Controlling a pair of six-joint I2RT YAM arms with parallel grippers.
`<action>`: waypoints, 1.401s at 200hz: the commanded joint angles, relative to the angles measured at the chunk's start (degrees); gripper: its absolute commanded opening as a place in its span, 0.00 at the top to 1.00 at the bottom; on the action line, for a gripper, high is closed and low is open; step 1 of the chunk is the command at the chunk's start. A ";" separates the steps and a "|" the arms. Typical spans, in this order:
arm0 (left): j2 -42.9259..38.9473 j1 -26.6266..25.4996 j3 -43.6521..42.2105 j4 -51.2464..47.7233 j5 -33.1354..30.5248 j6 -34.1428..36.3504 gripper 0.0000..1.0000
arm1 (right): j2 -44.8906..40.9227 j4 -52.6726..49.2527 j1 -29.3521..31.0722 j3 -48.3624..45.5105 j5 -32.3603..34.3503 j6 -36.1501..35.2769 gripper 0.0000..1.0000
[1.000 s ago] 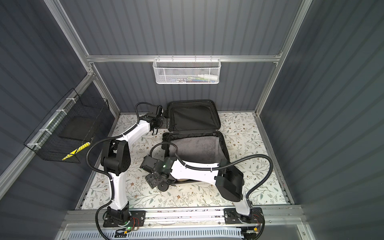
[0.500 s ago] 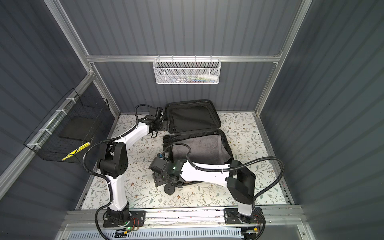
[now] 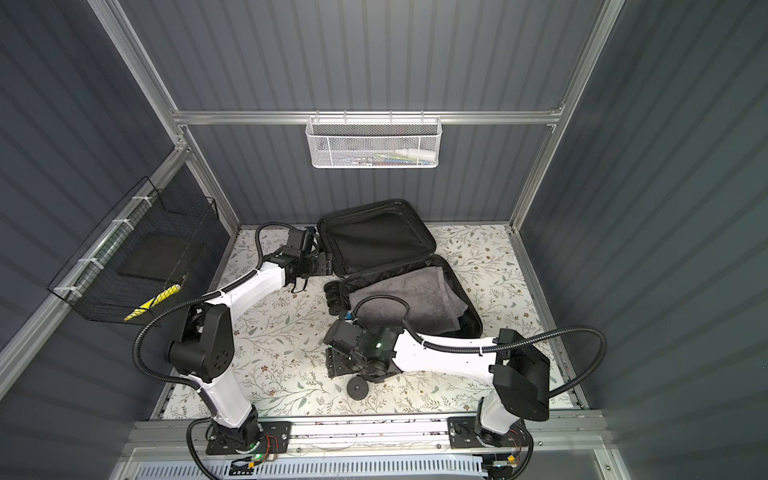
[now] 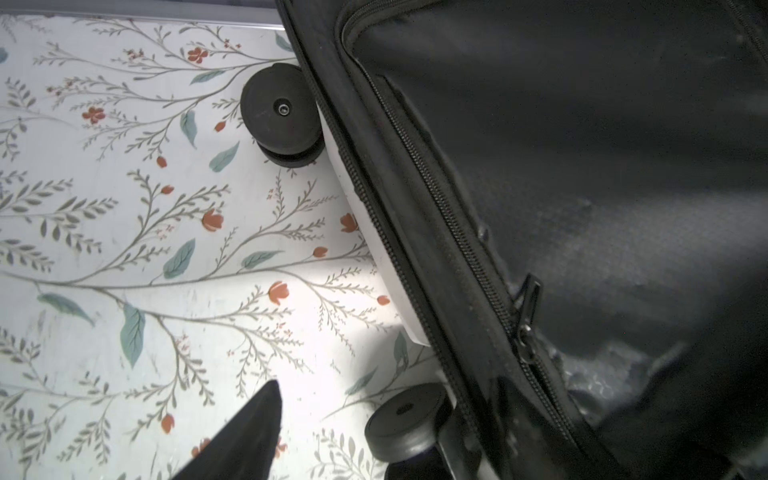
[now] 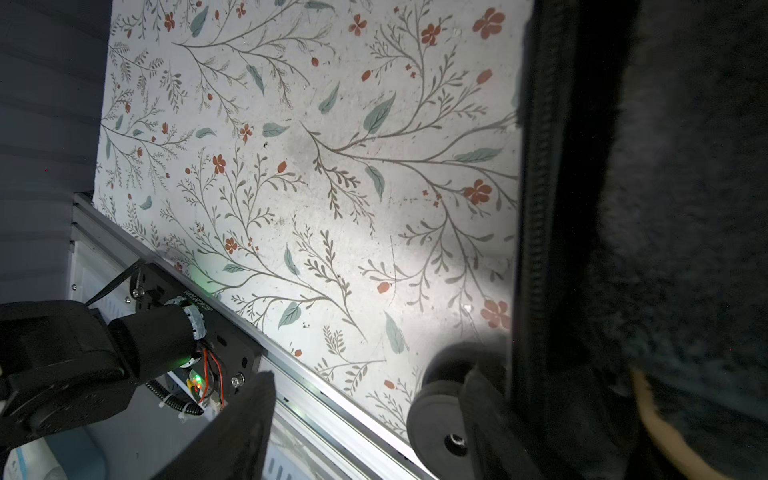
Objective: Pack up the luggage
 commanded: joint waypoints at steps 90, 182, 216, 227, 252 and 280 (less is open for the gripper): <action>-13.39 1.44 -21.38 -8.71 -2.64 -12.77 0.22 | -8.97 -9.90 -17.65 -19.63 7.13 -2.13 0.26; -18.59 0.66 -15.91 -9.96 0.04 -12.19 0.15 | -14.01 -8.78 -23.46 -23.65 5.45 -3.84 0.26; -10.39 0.65 -4.09 -11.22 -1.50 -9.89 0.11 | -14.27 -8.54 -23.57 -23.93 5.34 -3.80 0.26; -7.28 0.65 -0.08 -11.59 -2.33 -8.95 0.11 | -14.47 -8.51 -23.57 -24.02 5.28 -3.75 0.26; 0.67 0.66 10.43 -13.18 -4.20 -7.20 0.10 | -15.17 -8.54 -23.65 -24.07 4.71 -4.02 0.25; 9.00 0.65 19.53 -15.95 -6.85 -5.65 0.09 | -17.03 -9.60 -23.66 -23.70 3.93 -4.39 0.24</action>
